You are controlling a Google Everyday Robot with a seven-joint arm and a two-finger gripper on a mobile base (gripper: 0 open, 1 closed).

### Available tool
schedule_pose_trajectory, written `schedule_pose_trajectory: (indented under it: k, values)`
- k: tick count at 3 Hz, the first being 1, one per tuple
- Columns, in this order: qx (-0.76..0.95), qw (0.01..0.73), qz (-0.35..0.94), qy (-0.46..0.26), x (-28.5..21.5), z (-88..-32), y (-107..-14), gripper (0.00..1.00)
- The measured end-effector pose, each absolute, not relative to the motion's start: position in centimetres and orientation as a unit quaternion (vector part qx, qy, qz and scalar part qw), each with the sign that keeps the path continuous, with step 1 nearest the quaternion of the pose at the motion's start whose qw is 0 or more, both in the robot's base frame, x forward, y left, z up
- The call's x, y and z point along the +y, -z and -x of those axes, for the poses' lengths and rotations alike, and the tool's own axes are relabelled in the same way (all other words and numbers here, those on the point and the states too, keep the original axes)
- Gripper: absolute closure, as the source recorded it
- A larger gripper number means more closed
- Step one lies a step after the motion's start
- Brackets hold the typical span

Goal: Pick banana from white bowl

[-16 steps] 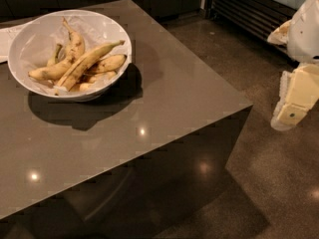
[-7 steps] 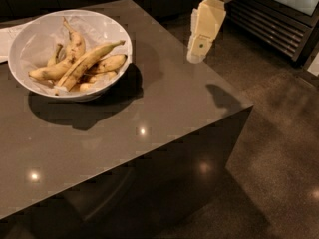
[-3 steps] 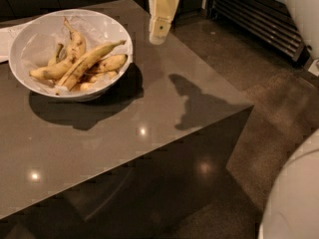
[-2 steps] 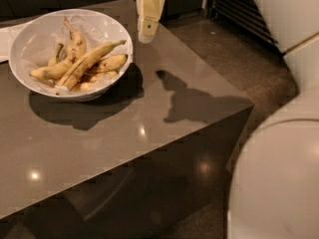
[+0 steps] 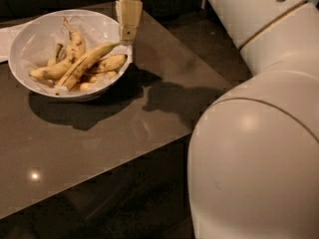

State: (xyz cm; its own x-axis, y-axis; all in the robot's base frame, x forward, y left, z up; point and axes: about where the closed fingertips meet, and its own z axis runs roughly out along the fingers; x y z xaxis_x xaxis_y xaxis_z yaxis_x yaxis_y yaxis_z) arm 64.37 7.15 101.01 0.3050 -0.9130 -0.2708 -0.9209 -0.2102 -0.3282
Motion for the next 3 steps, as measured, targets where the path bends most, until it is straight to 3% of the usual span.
schedule_pose_trajectory:
  k: [1,3]
  values:
    - [0.583,0.200,0.788,0.000,8.4,-64.9,-99.8,0.27]
    - [0.558,0.170,0.812,0.017,11.2,-65.2,-98.2,0.26]
